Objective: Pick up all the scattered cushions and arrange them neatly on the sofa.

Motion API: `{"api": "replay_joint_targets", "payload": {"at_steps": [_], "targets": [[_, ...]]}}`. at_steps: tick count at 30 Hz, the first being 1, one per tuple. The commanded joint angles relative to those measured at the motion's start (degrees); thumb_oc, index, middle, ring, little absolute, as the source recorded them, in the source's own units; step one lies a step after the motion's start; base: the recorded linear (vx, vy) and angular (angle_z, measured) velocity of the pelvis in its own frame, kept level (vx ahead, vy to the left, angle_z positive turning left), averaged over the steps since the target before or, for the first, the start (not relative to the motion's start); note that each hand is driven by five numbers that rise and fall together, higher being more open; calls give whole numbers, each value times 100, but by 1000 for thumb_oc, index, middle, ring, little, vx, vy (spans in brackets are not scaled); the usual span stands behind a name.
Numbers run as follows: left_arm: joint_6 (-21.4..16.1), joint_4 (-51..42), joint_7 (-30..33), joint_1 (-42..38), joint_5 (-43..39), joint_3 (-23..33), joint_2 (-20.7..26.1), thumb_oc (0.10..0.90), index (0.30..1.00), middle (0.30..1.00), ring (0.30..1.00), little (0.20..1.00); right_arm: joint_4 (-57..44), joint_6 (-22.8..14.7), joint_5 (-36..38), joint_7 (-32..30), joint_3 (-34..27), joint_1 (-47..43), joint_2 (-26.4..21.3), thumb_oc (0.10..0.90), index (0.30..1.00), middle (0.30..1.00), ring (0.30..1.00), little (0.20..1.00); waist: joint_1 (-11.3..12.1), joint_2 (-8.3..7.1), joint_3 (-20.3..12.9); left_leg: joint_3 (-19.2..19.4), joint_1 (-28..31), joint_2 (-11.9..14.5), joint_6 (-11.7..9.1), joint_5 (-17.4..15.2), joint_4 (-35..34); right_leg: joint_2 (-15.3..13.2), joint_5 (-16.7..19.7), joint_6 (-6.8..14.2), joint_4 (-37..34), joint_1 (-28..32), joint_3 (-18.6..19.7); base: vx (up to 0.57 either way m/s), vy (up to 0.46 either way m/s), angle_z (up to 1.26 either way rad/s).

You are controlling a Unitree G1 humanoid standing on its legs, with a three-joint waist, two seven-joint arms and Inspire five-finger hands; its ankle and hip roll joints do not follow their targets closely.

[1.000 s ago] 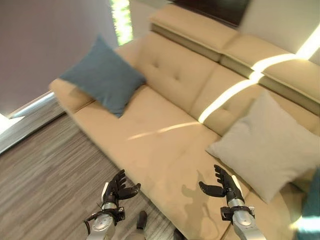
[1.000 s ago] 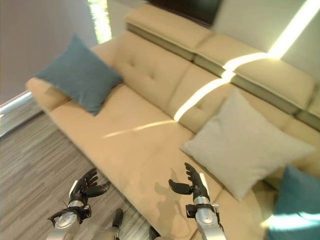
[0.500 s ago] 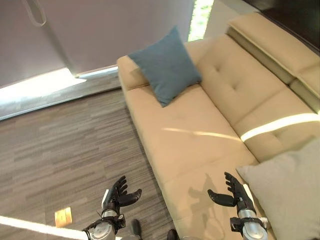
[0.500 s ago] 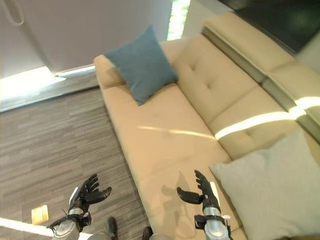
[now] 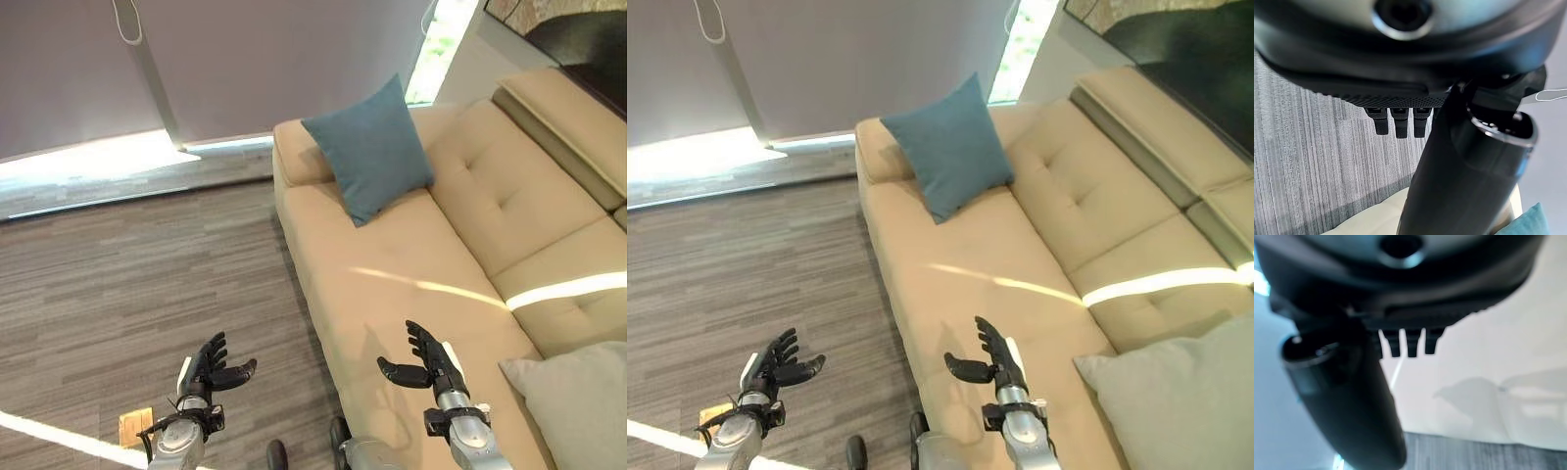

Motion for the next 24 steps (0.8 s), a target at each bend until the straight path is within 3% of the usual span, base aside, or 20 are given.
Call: {"api": "replay_joint_targets", "payload": {"at_steps": [1,3,5,7,10,11,12,13,15,19,22,23,24], "targets": [[-537,-655,-120,26,272,-34,74,800,900,900,900,900,-399,-479,61,-143,-490,27,-136,800,900,900,900,900,-292,-165,-295,-299,61,-167,-475,-1009,835,112,20,6,-596,836,38,201,-24,96],[-562,-726,-162,60,289,-12,97,800,900,900,900,900,-458,-513,70,-147,-600,136,-221,800,900,900,900,900,-341,-162,-344,-84,-98,-31,-757,-825,1575,43,21,-113,-772,1115,-51,176,-58,83],[-556,-670,-125,66,317,57,137,800,900,900,900,900,-539,-522,132,-173,-623,115,-305,800,900,900,900,900,-237,-280,-226,96,-883,171,-910,-567,3095,-23,-12,-273,-954,1459,-11,117,-108,42],[-541,-648,-121,76,321,103,141,800,900,900,900,900,-536,-513,139,-147,-611,104,-317,800,900,900,900,900,-193,-307,-223,168,-1007,248,-862,-612,3197,-63,-54,-285,-958,1529,-37,87,-31,12],[-485,-577,-86,152,288,175,150,800,900,900,900,900,-523,-474,60,-160,-561,64,-357,800,900,900,900,900,-70,-341,-243,221,-1203,512,-718,-891,2612,-201,-241,-213,-978,1714,-39,219,109,-1],[-474,-571,-17,183,279,193,182,800,900,900,900,900,-510,-464,39,-181,-534,25,-366,800,900,900,900,900,-9,-309,-286,53,-1355,752,-825,-493,1961,-256,-365,-174,-939,1762,-35,314,219,-4],[-483,-577,11,184,238,194,190,800,900,900,900,900,-508,-447,37,-199,-536,21,-373,800,900,900,900,900,8,-284,-280,-27,-1403,846,-889,-298,1709,-266,-438,-172,-922,1807,-32,223,168,-4],[-483,-577,11,184,237,193,190,800,900,900,900,900,-508,-446,37,-199,-536,22,-373,800,900,900,900,900,4,-288,-279,-30,-1388,840,-892,-283,1684,-270,-443,-174,-918,1810,-36,144,111,-7],[-531,-668,40,180,131,178,189,800,900,900,900,900,-518,-418,-11,-214,-543,39,-379,800,900,900,900,900,30,-228,-276,-93,-1556,1009,-1035,77,1293,-362,-583,-122,-896,1978,-30,258,286,-11],[-513,-670,-53,157,188,90,188,800,900,900,900,900,-525,-412,-148,-182,-563,75,-349,800,900,900,900,900,-5,-158,-354,-23,-1331,867,-1018,1,1100,-570,-603,10,-735,2043,-66,203,299,-9],[-481,-728,-127,100,367,21,267,800,900,900,900,900,-552,-393,-179,-105,-528,37,-213,800,900,900,900,900,-58,-162,-332,76,-1074,583,-745,-254,1038,-827,-282,190,120,1722,140,195,356,-9],[-481,-729,-127,99,368,22,268,800,900,900,900,900,-552,-392,-179,-105,-528,36,-212,800,900,900,900,900,-48,-167,-333,89,-1071,578,-741,-254,1034,-833,-291,194,140,1708,155,103,197,-11],[-467,-718,-121,75,382,30,284,800,900,900,900,900,-541,-378,-196,-105,-496,1,-197,800,900,900,900,900,-55,-182,-306,124,-987,494,-646,-308,1007,-898,-61,224,431,1576,251,133,277,-4]]}}
